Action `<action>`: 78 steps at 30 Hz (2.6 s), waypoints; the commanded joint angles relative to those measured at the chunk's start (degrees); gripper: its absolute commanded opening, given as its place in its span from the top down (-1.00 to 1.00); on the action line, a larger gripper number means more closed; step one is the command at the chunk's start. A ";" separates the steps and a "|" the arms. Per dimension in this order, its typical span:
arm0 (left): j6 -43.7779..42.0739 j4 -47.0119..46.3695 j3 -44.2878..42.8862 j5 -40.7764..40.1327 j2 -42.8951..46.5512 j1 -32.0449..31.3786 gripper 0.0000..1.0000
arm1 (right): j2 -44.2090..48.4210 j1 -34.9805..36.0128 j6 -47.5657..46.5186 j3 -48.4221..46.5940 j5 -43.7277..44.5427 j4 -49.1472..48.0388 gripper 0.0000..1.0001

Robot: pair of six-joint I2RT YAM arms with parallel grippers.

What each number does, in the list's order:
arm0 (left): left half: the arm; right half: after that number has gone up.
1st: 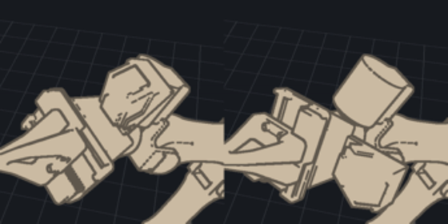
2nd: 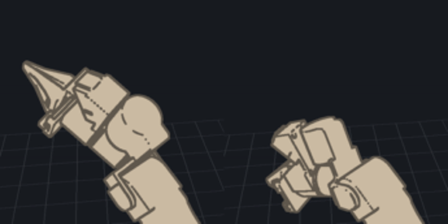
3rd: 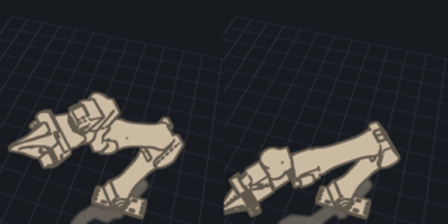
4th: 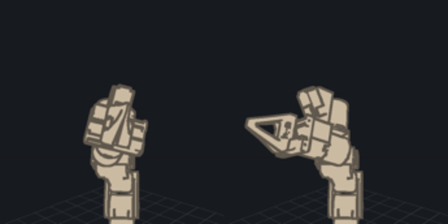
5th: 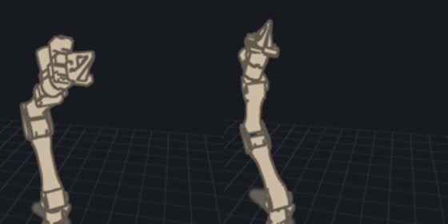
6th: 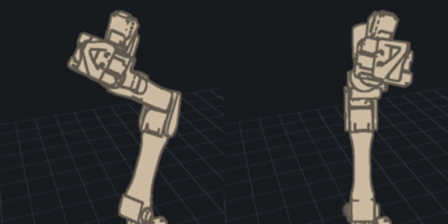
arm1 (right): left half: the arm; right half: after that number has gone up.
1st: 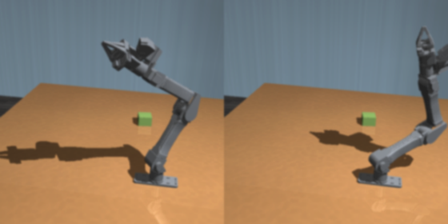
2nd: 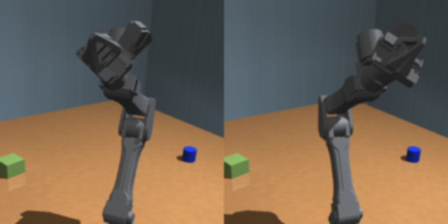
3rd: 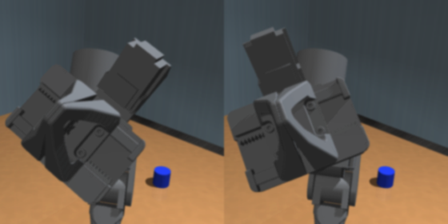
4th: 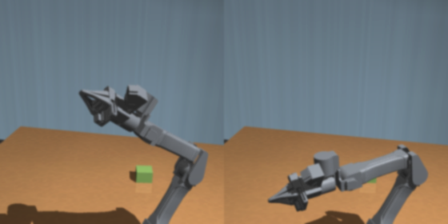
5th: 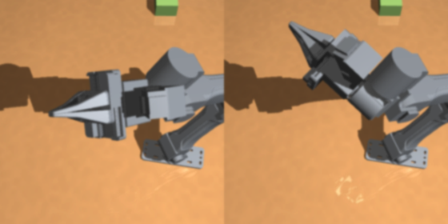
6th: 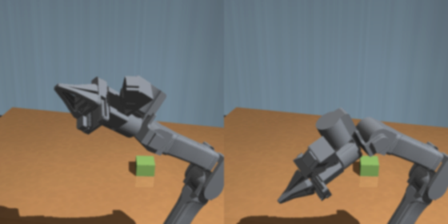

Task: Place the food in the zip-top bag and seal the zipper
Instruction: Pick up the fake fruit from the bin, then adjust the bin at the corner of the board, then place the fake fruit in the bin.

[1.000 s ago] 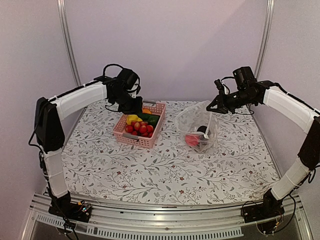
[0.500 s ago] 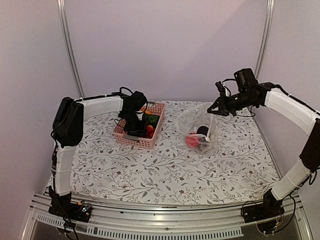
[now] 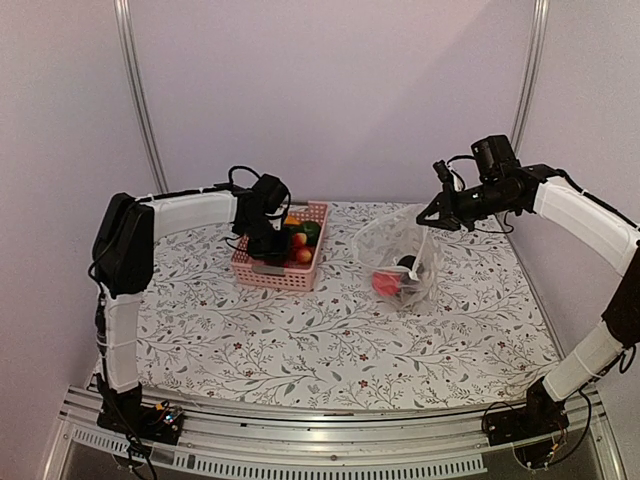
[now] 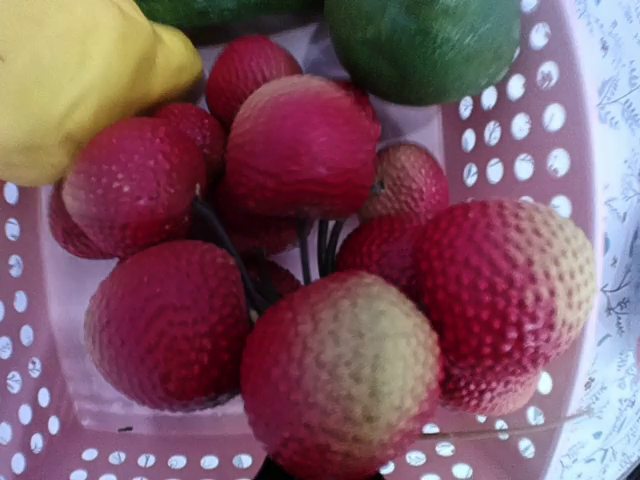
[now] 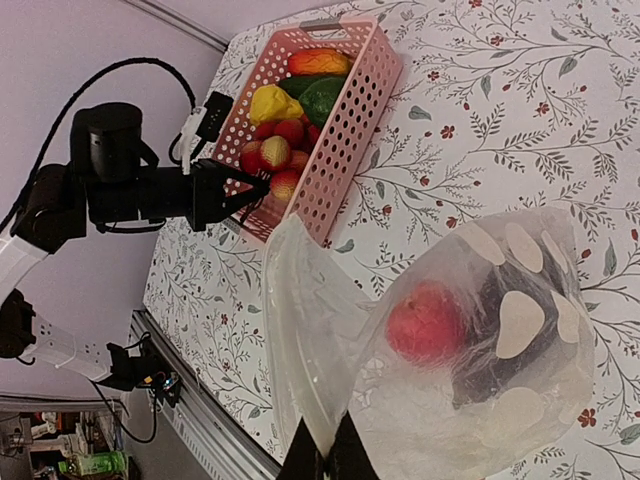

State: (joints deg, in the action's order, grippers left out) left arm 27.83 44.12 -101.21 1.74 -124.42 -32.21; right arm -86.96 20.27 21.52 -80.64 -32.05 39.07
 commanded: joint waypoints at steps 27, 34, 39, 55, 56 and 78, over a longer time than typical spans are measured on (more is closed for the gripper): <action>14.20 1.74 6.07 19.43 10.60 5.37 0.96 | 2.10 0.05 1.54 5.21 -2.01 -3.85 1.00; 11.39 6.56 10.03 23.18 14.28 4.99 0.74 | 1.83 0.27 1.44 5.06 -2.66 -4.00 1.00; 13.47 6.10 17.75 24.97 21.76 4.73 0.87 | 2.04 0.26 1.40 6.31 -3.14 -4.41 1.00; -7.09 -9.07 23.66 4.23 39.94 -1.43 -0.05 | 0.00 0.29 -0.70 2.51 -3.38 -3.31 1.00; -10.00 -12.85 28.79 2.97 43.14 -3.20 -0.08 | -0.14 0.26 -0.77 2.36 -3.58 -3.22 1.00; 12.06 -15.68 19.17 -3.42 23.11 1.10 0.27 | -4.13 0.33 -0.28 -0.66 -3.53 -3.62 1.00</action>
State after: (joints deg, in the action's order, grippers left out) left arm 35.29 29.19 -79.18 -2.87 -97.82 -32.01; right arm -89.97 20.36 21.58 -79.77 -35.70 35.79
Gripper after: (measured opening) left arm 0.447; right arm 0.005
